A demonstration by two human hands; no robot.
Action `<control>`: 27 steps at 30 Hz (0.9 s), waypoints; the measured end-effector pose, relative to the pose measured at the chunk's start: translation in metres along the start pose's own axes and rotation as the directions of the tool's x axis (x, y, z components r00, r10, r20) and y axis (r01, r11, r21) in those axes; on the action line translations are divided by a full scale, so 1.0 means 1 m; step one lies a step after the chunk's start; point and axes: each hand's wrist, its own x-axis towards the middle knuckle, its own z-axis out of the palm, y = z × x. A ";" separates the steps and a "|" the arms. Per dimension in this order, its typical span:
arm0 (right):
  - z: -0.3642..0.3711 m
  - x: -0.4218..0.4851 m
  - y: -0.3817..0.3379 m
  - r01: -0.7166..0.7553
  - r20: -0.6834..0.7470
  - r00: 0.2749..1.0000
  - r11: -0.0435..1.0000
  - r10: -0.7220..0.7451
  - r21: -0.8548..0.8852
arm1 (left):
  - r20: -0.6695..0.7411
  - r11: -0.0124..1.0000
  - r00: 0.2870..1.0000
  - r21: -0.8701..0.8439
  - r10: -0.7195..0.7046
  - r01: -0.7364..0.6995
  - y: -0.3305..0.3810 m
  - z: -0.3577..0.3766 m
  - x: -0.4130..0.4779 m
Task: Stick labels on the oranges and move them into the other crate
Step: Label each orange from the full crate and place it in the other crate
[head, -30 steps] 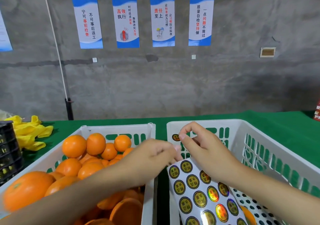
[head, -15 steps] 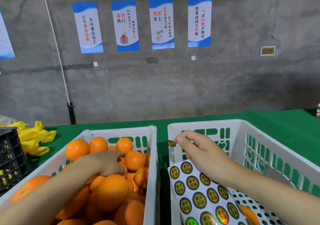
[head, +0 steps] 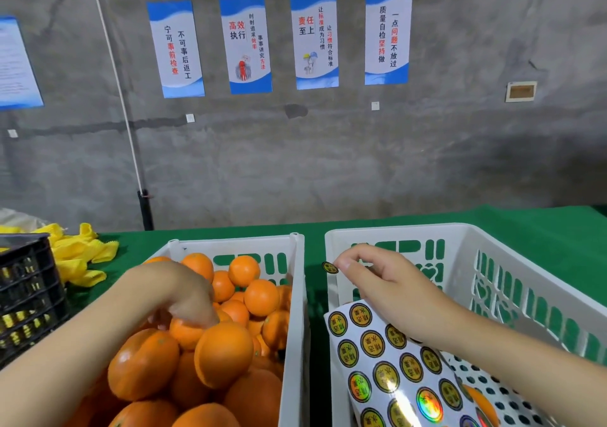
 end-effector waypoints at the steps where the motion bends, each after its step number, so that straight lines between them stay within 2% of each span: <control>1: 0.000 0.000 0.000 -0.003 -0.001 1.000 1.000 0.003 0.004 | -0.062 1.000 0.998 0.003 0.018 -0.018 0.003 0.001 0.000; 3: -0.001 0.001 -0.001 -0.014 -0.004 1.000 1.000 0.014 0.026 | -0.339 0.993 0.935 -0.025 0.104 -0.119 0.014 0.001 -0.002; 5: -0.002 0.001 -0.001 -0.031 -0.009 0.999 0.997 0.032 0.064 | -0.631 0.945 0.760 -0.129 0.156 -0.301 0.028 0.000 -0.005; 6: -0.002 0.002 -0.001 -0.041 -0.009 0.999 0.995 0.042 0.086 | -0.731 0.893 0.663 -0.177 0.163 -0.415 0.036 0.001 -0.007; 8: -0.004 0.003 -0.004 -0.062 -0.015 0.998 0.988 0.065 0.143 | -0.845 0.801 0.508 -0.184 0.168 -0.570 0.056 0.005 -0.015; 10: -0.005 0.005 -0.008 -0.074 -0.028 0.996 0.976 0.081 0.204 | -0.891 0.749 0.417 -0.150 0.181 -0.646 0.073 0.012 -0.021; 12: -0.008 0.007 -0.011 -0.066 -0.072 0.994 0.972 0.084 0.225 | -0.900 0.707 0.395 -0.156 0.186 -0.690 0.086 0.018 -0.025; 15: -0.014 0.009 -0.016 -0.058 -0.145 0.984 0.959 0.101 0.276 | -0.883 0.673 0.419 -0.179 0.212 -0.718 0.097 0.027 -0.018; 17: -0.018 0.009 -0.018 -0.086 -0.138 0.980 0.932 0.142 0.353 | -0.874 0.666 0.431 -0.185 0.225 -0.722 0.097 0.031 -0.012; 21: -0.020 0.007 -0.019 -0.242 0.006 0.960 0.822 0.278 0.515 | -0.848 0.674 0.436 -0.133 0.302 -0.726 0.096 0.034 -0.007; 24: -0.017 0.006 -0.018 -0.341 0.148 0.938 0.772 0.312 0.536 | -0.846 0.643 0.412 -0.112 0.338 -0.758 0.098 0.033 -0.010; 27: -0.016 0.006 -0.017 -0.376 0.205 0.927 0.757 0.315 0.535 | -0.848 0.643 0.405 -0.103 0.342 -0.759 0.098 0.032 -0.011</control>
